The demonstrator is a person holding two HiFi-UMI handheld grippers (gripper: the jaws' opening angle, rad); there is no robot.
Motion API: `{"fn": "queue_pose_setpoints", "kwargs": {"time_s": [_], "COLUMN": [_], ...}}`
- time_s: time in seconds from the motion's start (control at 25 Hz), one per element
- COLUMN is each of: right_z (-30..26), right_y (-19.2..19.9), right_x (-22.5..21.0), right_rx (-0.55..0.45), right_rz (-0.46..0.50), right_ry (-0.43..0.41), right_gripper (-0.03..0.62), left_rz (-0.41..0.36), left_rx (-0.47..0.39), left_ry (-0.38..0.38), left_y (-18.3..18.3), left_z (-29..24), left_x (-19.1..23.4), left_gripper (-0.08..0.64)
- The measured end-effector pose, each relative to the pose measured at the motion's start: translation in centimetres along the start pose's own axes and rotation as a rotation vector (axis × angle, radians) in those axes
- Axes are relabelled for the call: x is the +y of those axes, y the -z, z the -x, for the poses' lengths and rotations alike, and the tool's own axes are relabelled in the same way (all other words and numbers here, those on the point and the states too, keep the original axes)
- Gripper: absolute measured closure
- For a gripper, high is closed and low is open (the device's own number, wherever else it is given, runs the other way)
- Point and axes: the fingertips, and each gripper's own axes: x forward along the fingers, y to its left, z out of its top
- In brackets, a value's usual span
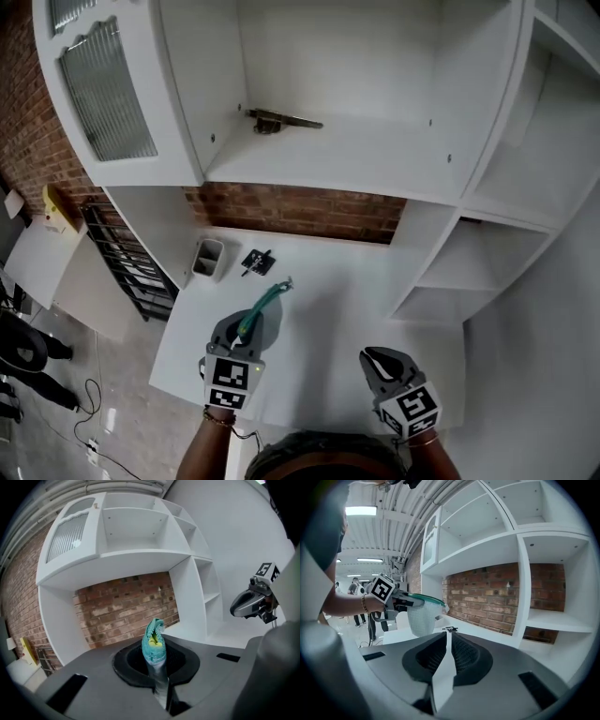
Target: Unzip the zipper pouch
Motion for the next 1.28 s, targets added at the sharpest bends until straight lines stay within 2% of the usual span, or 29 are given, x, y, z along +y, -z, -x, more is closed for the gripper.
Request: {"fn": "queue_pose_setpoints", "kwargs": {"time_s": [0.2, 0.56, 0.8, 1.08, 1.12, 1.24, 1.28], "right_z": [1.3, 3.4, 5.0, 6.5, 6.7, 7.0, 7.2], "right_y": [0.7, 1.3, 1.8, 2.5, 2.6, 2.7, 2.8], "right_x": [-1.7, -3.9, -4.9, -5.5, -5.5, -5.4, -5.4], "right_rx": [0.015, 0.023, 0.033, 0.032, 0.034, 0.04, 0.043], "right_rz": [-0.023, -0.051, -0.059, -0.073, -0.074, -0.074, -0.071], "right_ry": [0.054, 0.14, 0.191, 0.233, 0.236, 0.24, 0.242], "right_gripper": [0.56, 0.561, 0.561, 0.561, 0.561, 0.561, 0.561], "left_rz": [0.024, 0.053, 0.06, 0.128, 0.145, 0.201, 0.207], "left_rx": [-0.006, -0.009, 0.014, 0.087, 0.083, 0.031, 0.016], "left_ry": [0.028, 0.065, 0.098, 0.167, 0.186, 0.244, 0.25], "left_y": [-0.1, 2.2, 3.6, 6.2, 6.3, 5.5, 5.0], "left_z": [-3.2, -9.0, -12.0, -13.8, -13.8, -13.4, -13.3], "left_x": [-0.3, -1.7, -2.6, -5.2, -5.7, -6.4, -6.4], "left_gripper": [0.554, 0.554, 0.554, 0.55, 0.538, 0.41, 0.394]}}
